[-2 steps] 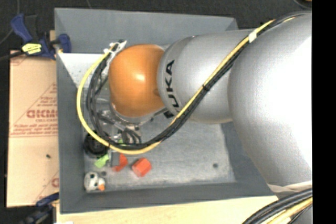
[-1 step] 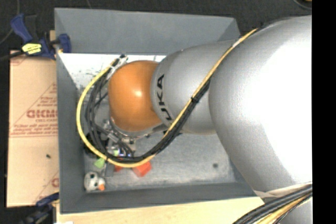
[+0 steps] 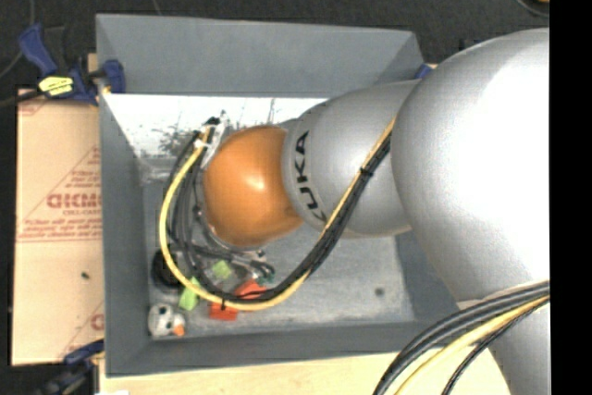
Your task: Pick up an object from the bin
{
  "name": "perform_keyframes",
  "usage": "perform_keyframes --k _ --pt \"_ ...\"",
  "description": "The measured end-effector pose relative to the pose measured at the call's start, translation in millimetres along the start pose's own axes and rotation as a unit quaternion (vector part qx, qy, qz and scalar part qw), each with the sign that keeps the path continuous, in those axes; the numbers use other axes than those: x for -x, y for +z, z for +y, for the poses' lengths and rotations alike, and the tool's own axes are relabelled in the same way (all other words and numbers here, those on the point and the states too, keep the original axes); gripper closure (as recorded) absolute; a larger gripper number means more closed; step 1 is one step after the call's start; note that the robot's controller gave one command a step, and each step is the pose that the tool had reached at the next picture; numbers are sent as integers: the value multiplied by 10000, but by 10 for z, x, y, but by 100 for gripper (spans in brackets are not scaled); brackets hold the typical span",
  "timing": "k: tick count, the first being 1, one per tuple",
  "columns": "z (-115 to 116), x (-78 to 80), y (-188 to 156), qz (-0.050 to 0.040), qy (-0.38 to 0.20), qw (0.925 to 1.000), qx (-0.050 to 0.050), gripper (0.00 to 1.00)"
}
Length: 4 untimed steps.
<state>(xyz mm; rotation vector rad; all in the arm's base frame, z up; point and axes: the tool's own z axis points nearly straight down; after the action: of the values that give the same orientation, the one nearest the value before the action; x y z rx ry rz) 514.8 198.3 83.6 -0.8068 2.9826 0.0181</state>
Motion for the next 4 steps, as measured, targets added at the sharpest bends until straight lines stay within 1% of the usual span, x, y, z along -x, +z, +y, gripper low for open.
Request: perform_keyframes --k 1,2,3,4 --pt "1 -5 3 7 25 10000 2 100" --pt "59 -75 -614 141 -13 9999 7 100" --pt "73 -34 -934 -21 -203 9998 1 100" --pt "128 -15 -1515 132 -146 9998 8 100"
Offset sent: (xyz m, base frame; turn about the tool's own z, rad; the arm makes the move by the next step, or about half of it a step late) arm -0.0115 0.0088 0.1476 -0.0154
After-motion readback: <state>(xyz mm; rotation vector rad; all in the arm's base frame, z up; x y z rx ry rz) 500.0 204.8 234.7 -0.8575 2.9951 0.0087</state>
